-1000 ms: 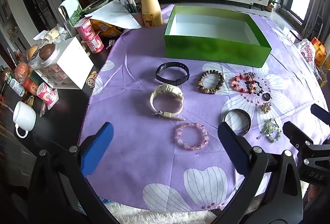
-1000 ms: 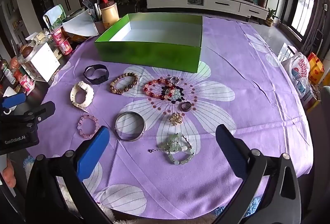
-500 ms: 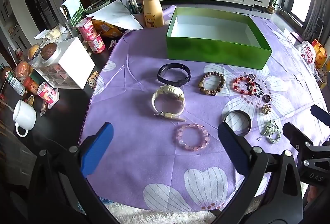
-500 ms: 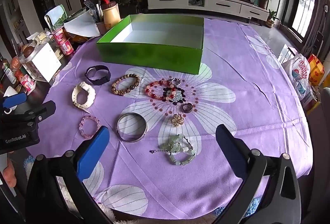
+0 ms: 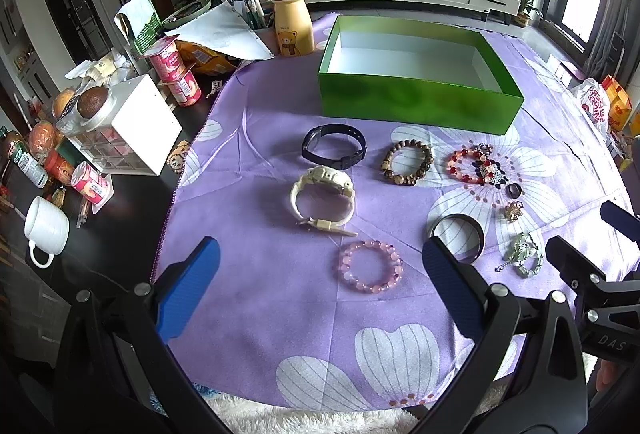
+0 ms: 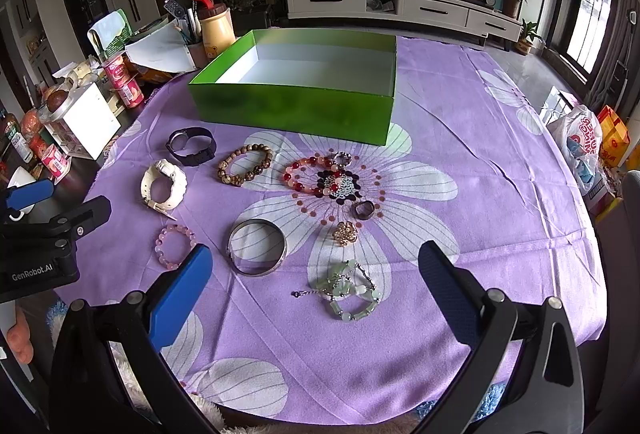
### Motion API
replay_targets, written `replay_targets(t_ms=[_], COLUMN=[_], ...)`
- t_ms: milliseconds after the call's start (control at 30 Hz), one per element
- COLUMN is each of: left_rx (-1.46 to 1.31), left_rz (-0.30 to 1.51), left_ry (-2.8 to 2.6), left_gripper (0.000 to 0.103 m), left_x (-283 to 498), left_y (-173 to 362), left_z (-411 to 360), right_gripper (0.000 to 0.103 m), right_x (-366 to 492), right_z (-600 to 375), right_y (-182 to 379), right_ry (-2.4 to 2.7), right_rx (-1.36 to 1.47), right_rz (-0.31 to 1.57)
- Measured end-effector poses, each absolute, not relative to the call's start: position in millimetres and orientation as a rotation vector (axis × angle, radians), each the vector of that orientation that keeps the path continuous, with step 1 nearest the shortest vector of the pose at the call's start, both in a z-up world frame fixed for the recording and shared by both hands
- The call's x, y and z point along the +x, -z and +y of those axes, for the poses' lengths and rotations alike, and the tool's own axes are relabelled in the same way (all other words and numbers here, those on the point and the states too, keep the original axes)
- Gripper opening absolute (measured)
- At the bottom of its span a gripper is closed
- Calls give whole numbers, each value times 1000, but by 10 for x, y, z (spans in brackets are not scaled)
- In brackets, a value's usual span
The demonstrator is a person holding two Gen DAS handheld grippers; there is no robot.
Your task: Organize jewelry
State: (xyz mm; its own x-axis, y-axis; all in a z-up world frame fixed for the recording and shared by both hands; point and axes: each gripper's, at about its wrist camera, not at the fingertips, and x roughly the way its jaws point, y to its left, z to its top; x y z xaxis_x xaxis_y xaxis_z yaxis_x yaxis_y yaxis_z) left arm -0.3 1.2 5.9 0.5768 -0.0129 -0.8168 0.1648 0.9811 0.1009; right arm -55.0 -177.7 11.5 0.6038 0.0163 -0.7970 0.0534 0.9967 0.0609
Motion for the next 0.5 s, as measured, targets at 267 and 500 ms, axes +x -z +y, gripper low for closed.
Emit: replay_targets(t_ms=[267, 500], left_rx=[173, 172], left_rz=[952, 950], left_ry=[104, 105], left_gripper=[101, 101], left_x=[-5, -11], left_y=[-53, -59], left_z=[8, 7], right_gripper=[102, 102], right_x=[-556, -556], right_z=[-1778, -1779], right_y=[-134, -111], right_ry=[21, 22], right_rx=[82, 82], right_rz=[921, 919])
